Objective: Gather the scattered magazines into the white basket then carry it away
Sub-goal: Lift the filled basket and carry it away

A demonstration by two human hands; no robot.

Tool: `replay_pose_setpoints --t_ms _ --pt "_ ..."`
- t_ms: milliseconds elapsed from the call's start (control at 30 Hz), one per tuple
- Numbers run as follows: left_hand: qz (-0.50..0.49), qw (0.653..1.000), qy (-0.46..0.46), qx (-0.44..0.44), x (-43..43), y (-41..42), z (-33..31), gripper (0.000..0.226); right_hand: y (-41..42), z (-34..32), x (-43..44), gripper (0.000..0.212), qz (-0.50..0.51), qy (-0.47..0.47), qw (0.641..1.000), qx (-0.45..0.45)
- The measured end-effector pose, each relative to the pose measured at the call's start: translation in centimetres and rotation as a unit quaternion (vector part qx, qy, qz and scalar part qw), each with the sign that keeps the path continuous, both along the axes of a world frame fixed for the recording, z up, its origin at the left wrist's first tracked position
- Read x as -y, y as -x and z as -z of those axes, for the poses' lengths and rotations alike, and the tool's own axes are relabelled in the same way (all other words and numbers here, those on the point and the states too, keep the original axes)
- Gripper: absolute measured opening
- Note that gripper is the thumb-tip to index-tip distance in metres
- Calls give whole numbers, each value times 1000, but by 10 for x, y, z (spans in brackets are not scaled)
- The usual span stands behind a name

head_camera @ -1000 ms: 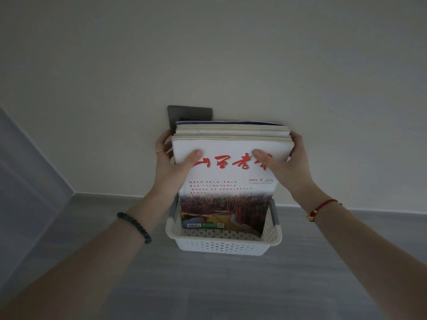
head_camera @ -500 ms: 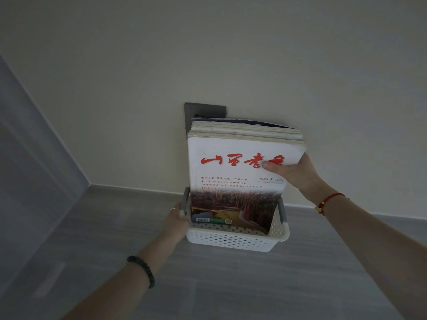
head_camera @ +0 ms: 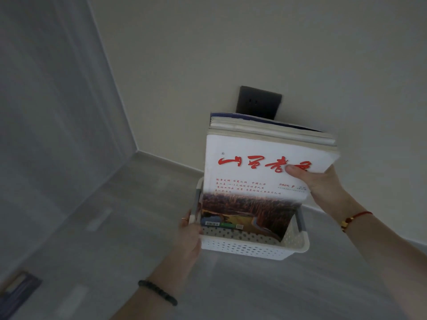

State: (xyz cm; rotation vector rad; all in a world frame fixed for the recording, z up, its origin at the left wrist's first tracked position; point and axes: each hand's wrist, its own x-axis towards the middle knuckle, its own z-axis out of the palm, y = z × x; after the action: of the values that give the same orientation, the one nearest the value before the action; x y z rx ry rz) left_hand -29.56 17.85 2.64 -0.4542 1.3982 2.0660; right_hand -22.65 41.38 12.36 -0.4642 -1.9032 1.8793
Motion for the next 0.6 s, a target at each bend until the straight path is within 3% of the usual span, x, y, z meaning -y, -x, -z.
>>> replay_pose_setpoints --t_ms 133,333,600 --pt "-55 998 6 6 50 -27 6 61 8 1 40 37 -70 15 997 -3" --pt "-192 980 -34 24 129 -71 10 62 19 -1 119 55 -178 14 984 12" --pt "-316 947 -58 11 239 -112 13 69 45 2 236 46 -272 17 961 33"
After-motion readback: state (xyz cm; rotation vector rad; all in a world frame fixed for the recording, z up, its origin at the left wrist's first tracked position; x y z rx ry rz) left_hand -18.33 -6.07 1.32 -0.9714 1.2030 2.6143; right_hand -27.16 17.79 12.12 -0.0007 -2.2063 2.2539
